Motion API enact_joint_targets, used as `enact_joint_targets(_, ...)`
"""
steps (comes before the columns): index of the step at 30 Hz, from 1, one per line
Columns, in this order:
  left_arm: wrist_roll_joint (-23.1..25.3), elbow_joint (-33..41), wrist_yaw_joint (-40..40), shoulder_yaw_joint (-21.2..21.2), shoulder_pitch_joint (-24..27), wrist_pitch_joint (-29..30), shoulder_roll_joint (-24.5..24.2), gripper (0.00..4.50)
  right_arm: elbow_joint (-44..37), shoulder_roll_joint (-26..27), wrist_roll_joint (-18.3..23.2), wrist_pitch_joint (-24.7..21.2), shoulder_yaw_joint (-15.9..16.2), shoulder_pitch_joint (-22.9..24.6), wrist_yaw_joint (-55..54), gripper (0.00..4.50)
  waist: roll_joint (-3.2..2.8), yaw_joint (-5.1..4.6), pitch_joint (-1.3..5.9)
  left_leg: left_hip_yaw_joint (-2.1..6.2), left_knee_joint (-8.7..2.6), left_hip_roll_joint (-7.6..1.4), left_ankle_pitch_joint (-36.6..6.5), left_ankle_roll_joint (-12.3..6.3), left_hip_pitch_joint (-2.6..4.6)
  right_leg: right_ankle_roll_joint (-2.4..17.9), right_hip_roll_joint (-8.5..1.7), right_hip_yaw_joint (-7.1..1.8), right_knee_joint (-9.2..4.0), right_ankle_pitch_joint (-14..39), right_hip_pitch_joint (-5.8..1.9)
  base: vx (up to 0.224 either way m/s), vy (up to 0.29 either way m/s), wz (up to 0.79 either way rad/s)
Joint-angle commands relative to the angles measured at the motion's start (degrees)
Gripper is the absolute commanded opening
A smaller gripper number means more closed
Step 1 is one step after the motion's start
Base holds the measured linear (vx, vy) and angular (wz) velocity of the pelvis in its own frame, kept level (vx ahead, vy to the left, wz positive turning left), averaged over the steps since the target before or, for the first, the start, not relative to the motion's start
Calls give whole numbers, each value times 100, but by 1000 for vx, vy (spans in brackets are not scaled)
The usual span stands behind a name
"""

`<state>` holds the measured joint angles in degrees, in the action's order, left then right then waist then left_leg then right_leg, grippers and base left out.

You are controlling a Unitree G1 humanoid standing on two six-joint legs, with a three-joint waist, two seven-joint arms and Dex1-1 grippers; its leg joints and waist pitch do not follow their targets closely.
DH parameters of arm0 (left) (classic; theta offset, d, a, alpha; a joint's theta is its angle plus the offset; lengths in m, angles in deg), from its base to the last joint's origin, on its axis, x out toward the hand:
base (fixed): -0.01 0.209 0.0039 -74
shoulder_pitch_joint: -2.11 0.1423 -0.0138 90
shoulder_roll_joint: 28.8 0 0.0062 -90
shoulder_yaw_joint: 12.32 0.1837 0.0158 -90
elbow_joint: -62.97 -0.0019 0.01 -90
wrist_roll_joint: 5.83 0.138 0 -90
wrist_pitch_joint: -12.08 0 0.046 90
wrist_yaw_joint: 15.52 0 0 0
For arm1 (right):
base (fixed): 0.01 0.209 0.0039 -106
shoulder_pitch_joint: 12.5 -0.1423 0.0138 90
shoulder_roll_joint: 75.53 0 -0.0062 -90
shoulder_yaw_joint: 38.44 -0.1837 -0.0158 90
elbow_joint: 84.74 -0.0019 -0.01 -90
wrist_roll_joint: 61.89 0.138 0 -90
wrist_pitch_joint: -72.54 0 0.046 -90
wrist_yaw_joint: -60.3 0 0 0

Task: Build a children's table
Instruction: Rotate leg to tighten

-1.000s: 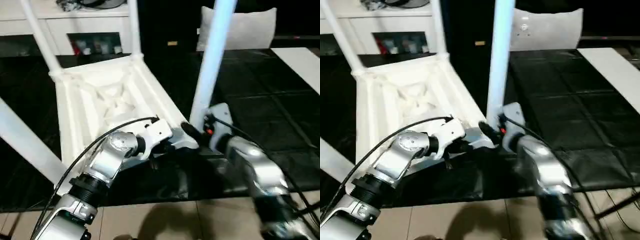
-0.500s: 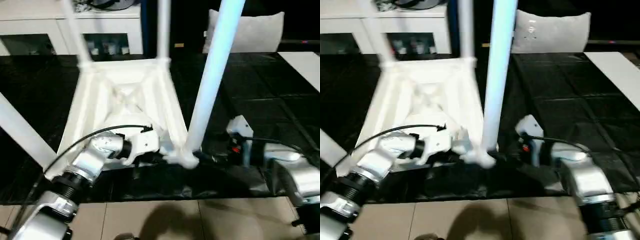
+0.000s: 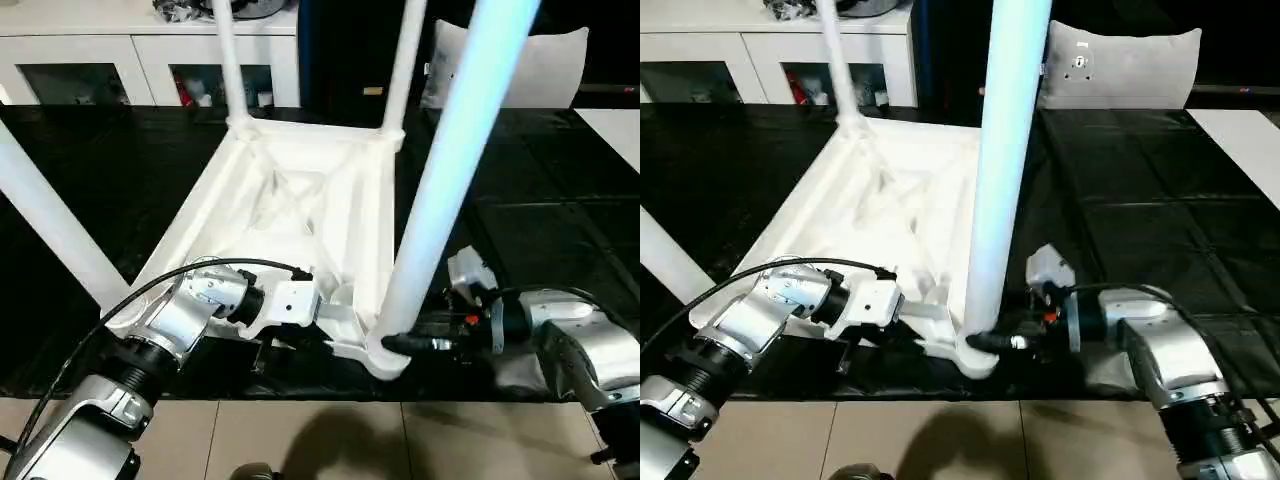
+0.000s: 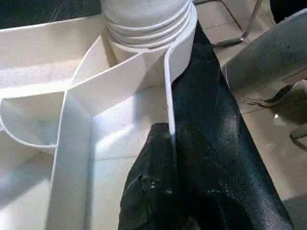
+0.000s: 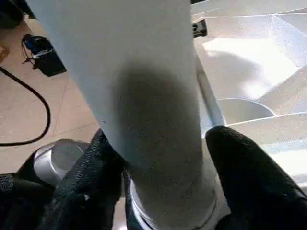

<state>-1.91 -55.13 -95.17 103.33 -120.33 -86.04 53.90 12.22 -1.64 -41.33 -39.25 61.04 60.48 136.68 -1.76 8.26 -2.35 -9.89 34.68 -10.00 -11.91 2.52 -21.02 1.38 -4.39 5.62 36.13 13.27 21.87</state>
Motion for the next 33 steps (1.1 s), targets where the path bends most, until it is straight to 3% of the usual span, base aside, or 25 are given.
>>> enact_joint_targets(1,76,-36,-314,352,-41,-216,56,0,42,-15,29,13,-7,-32,10,267,75,-31,360,124,-354,-416,-258,-562,34,1356,-539,-377,-361,-156,-294,0,0,0)
enact_joint_targets(6,66,-60,-299,320,6,-223,37,0,47,-35,85,-2,19,14,87,231,67,-28,358,126,-354,-411,-262,-554,27,1334,-540,-376,-365,-142,-301,0,0,0)
enact_joint_targets(11,-103,108,-171,143,152,196,83,0,-169,121,220,-187,-64,173,-174,209,57,-34,362,127,-355,-415,-232,-548,31,1362,-536,-377,-354,-222,-299,0,0,0)
enact_joint_targets(13,-103,263,118,42,220,607,139,0,-270,364,33,-282,-95,210,-785,208,45,-52,348,134,-374,-419,-267,-500,21,1360,-537,-373,-356,-119,-292,0,0,0)
enact_joint_targets(16,-90,371,421,-51,268,952,216,0,-304,606,-195,-399,-102,203,-1409,207,67,-118,283,131,-425,-368,-723,-260,34,1103,-554,-361,-517,1041,-296,0,0,0)
enact_joint_targets(17,-173,491,668,-164,309,1319,353,0,-277,917,-296,-541,-187,139,-1984,207,45,-152,266,135,-439,-359,-876,-169,45,980,-564,-369,-573,1526,-292,0,0,0)
enact_joint_targets(18,-166,614,1004,-250,340,1699,500,0,-225,1285,-470,-683,-258,46,-2692,206,54,-195,257,134,-457,-369,-927,-117,44,939,-555,-376,-581,1655,-290,0,0,0)
enact_joint_targets(19,-158,643,1086,-267,347,1785,533,0,-212,1371,-514,-714,-272,24,-2860,205,42,-278,207,153,-507,-367,-1133,-10,48,893,-529,-363,-610,1980,-249,0,0,0)
enact_joint_targets(20,-92,709,1300,-284,374,1948,622,0,-108,1574,-655,-677,-296,-46,-3279,204,45,-353,196,183,-522,-342,-1395,103,71,753,-547,-349,-663,2449,-266,0,0,0)
enact_joint_targets(21,-52,726,1423,-295,383,2019,679,0,-16,1685,-742,-620,-332,-94,-3541,204,51,-419,201,204,-535,-326,-1448,155,43,623,-557,-339,-690,2693,-295,0,0,0)
enact_joint_targets(23,72,791,1773,-325,411,2238,844,0,234,2014,-922,-543,-473,-224,-4284,201,47,-521,208,204,-521,-320,-1491,186,70,596,-550,-356,-708,2709,-244,0,0,0)
enact_joint_targets(25,242,843,2372,-389,409,2543,1173,0,636,2461,-1143,-469,-666,-416,-5277,200,57,-602,222,202,-516,-309,-1354,158,42,644,-537,-364,-692,2514,-250,0,0,0)
enact_joint_targets(28,357,807,2844,-428,325,2690,1440,0,811,2664,-1376,-346,-654,-502,-5698,200,41,-597,258,152,-474,-310,-1055,11,69,820,-500,-398,-656,1787,-237,0,0,0)
enact_joint_targets(29,348,800,2959,-460,283,2760,1538,0,818,2749,-1398,-267,-676,-514,-5754,200,82,-595,260,139,-474,-313,-934,-44,51,911,-490,-402,-627,1486,-254,0,0,0)
enact_joint_targets(30,330,795,3015,-475,251,2795,1602,0,814,2804,-1428,-165,-693,-520,-5809,200,65,-565,286,137,-464,-305,-734,-105,36,973,-493,-399,-587,1162,-283,0,0,0)
enact_joint_targets(33,355,798,3081,-482,212,2846,1627,0,792,2876,-1344,-55,-822,-535,-5879,266,25,-542,316,141,-440,-313,-363,-270,12,1111,-487,-398,-504,394,-311,0,0,0)
